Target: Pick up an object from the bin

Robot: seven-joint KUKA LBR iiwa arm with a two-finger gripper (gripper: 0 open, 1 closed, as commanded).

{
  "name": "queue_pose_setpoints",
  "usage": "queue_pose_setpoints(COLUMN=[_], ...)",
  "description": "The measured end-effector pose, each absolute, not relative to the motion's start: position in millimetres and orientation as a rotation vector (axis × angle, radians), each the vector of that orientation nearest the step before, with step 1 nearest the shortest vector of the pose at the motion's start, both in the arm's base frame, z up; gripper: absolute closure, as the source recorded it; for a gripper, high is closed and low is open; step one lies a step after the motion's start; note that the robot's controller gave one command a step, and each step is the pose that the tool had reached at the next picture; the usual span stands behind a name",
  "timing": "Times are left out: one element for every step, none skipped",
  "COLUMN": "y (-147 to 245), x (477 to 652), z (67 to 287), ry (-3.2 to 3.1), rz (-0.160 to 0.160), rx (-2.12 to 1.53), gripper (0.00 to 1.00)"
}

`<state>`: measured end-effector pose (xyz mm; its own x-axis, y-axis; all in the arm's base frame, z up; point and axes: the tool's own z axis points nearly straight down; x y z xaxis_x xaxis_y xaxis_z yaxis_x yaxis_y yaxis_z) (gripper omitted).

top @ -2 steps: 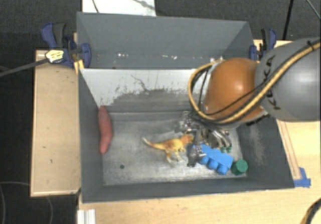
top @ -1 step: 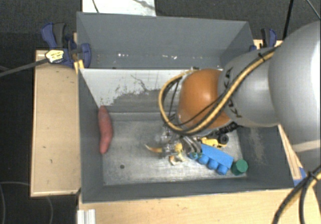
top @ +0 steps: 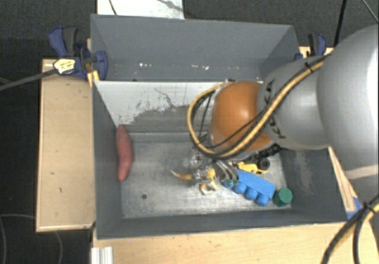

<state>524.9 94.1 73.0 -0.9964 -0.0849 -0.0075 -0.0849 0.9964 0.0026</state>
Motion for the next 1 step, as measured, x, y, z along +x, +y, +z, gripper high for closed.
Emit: queue_pose_setpoints(y=[114.1], x=[531.2], z=[232.9], ry=[3.125], rz=[0.001], rx=[-0.262], gripper=[1.00])
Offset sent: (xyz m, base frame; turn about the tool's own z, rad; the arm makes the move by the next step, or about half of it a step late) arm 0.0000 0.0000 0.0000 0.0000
